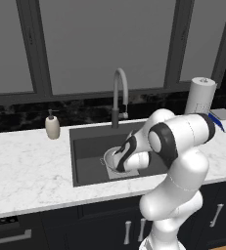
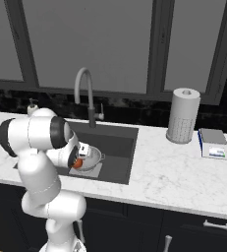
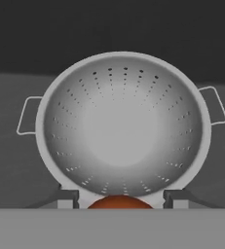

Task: Put the colander in the sink, put the orange in the colander, and turn on the sink faucet and pour water over the colander.

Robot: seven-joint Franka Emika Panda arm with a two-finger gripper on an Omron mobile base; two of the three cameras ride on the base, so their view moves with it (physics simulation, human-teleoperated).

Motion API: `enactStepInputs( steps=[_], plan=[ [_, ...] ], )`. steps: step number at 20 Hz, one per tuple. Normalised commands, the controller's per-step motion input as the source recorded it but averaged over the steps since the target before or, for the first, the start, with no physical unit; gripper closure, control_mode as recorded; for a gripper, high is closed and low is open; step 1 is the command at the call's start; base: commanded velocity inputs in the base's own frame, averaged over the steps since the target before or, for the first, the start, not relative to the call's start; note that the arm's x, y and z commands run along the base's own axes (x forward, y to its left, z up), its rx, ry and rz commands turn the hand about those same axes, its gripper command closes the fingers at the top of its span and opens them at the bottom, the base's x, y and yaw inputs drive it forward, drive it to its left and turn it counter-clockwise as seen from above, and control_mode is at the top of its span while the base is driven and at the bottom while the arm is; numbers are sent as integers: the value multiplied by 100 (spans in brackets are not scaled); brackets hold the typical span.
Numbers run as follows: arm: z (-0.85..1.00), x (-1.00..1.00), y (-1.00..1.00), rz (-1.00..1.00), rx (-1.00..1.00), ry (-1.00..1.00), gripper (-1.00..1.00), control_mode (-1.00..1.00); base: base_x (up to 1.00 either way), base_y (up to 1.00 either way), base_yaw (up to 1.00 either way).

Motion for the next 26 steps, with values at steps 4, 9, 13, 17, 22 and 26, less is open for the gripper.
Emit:
enactStepInputs(
  steps=[4,9,13,17,22,26],
  plan=[
    [-11,5,0,0,0,0,100,-100,0,0,0],
    [-1,10,0,0,0,0,100,-100,0,0,0],
    [0,33,0,0,0,0,100,-100,0,0,0],
    [0,42,0,0,0,0,100,-100,0,0,0],
    [-11,25,0,0,0,-1,100,-100,0,0,0],
    [-39,0,0,0,0,-2,100,-100,0,0,0]
  ],
)
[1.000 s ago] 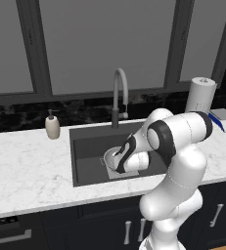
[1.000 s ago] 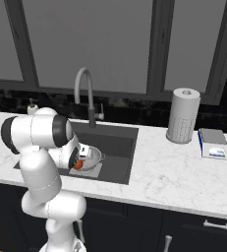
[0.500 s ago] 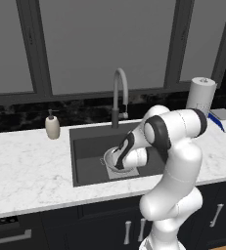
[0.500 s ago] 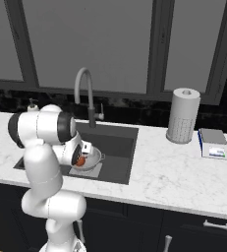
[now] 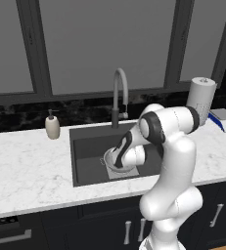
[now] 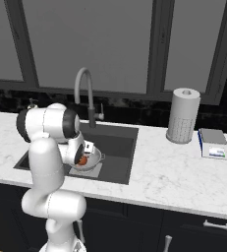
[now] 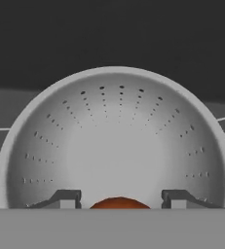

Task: Put the colander in the sink, put the orange in the colander, and turn on the sink faucet and pour water over the colander.

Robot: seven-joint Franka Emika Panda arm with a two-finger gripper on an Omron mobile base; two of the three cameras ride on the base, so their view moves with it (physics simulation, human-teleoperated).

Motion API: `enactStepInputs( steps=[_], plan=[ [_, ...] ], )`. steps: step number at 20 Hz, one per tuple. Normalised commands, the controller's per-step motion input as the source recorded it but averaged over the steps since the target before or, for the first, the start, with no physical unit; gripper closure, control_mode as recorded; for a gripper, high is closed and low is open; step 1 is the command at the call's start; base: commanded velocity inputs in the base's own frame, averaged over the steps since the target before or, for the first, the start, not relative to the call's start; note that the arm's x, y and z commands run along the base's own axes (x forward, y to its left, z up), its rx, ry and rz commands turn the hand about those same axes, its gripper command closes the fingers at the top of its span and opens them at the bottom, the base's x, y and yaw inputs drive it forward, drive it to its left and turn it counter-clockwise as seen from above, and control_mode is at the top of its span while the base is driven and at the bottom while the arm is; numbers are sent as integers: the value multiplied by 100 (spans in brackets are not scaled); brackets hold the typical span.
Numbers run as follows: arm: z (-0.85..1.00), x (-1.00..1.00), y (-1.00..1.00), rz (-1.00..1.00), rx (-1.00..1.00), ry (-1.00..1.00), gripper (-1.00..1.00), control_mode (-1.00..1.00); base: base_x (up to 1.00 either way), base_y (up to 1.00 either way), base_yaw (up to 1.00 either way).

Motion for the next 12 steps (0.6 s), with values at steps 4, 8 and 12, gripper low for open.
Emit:
enactStepInputs(
  steps=[4,8,12],
  plan=[
    [-40,2,0,0,0,-1,100,-100,0,0,0],
    [-9,16,0,0,0,0,100,-100,0,0,0],
    [0,18,0,0,0,0,100,-100,0,0,0]
  ],
)
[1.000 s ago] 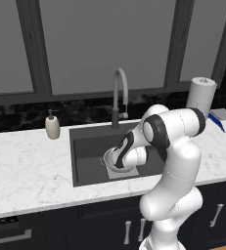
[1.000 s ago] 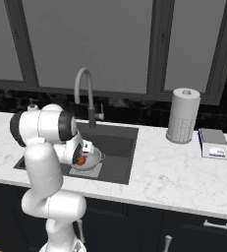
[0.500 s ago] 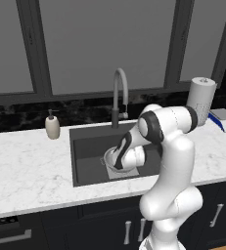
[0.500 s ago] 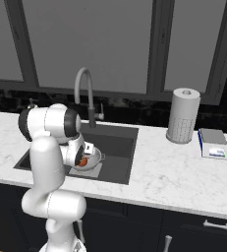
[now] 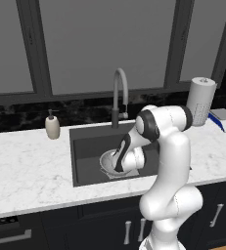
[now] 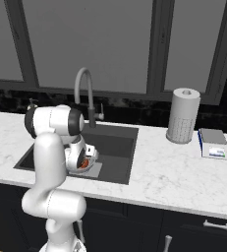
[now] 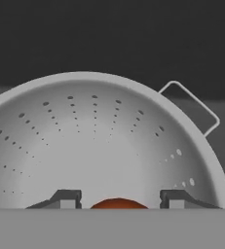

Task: Put the colander in the sink, put the orange in the colander, and turn on the sink faucet and pour water over the colander.

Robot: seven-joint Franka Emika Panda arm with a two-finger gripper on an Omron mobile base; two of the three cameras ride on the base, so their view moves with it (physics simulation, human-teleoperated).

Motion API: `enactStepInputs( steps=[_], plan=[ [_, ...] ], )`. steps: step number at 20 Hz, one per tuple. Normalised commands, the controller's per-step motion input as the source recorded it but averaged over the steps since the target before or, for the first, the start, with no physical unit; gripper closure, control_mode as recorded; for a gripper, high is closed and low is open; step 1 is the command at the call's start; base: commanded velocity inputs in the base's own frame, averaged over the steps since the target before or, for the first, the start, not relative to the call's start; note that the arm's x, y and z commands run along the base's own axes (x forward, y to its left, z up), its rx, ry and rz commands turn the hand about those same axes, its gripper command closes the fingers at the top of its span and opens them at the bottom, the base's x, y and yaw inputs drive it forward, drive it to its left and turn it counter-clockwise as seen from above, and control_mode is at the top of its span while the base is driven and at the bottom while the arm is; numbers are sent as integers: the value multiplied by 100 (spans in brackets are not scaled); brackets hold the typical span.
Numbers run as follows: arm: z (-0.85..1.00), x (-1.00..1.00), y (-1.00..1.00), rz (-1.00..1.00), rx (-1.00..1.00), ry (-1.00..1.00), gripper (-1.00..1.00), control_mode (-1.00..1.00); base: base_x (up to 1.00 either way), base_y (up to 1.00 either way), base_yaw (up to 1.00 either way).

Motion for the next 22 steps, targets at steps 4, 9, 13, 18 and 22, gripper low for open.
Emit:
enactStepInputs(
  steps=[4,9,13,18,22],
  plan=[
    [0,11,0,0,0,0,-100,-100,0,0,0],
    [0,0,0,0,0,0,-100,-100,0,0,0],
    [0,1,0,0,0,0,-100,-100,0,0,0],
    [11,1,0,0,0,0,-100,-100,0,0,0],
    [33,0,0,0,0,-4,-100,-100,0,0,0]
  ],
)
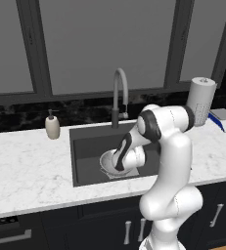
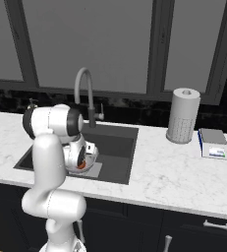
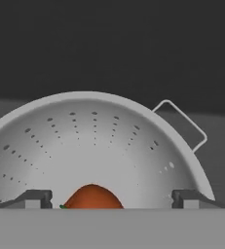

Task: Put the colander in the sink, put the orange in the colander, and turn on the sink faucet and pour water over the colander.

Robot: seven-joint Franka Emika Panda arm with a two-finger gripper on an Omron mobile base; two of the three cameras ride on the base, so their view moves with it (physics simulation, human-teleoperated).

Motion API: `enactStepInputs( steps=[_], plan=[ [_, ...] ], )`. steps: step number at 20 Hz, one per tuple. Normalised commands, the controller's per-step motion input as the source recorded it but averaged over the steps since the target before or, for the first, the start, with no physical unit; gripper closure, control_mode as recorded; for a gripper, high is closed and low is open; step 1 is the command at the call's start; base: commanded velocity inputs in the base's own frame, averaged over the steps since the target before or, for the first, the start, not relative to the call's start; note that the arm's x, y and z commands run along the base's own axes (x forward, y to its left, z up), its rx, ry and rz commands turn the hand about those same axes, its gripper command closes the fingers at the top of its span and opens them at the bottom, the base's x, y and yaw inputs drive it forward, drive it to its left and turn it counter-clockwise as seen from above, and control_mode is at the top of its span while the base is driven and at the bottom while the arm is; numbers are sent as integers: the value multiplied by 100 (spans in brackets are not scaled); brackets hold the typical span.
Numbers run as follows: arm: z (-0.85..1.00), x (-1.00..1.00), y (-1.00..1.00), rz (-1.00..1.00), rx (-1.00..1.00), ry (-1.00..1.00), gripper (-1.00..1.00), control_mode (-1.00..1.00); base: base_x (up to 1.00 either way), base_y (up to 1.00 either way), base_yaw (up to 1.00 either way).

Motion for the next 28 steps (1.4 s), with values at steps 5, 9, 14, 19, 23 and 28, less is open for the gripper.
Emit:
enactStepInputs(
  steps=[5,9,14,19,23,28],
  plan=[
    [44,0,0,0,0,-8,-100,-100,0,0,0],
    [43,-4,0,0,0,-12,-100,-100,0,0,0],
    [37,-16,-1,0,0,-15,-100,-100,0,0,0],
    [31,-20,-4,0,0,-17,-100,-100,0,0,0],
    [36,-24,-15,0,0,-20,-100,-100,0,0,0],
    [43,-22,-30,0,3,-23,-100,-100,0,0,0]
  ],
)
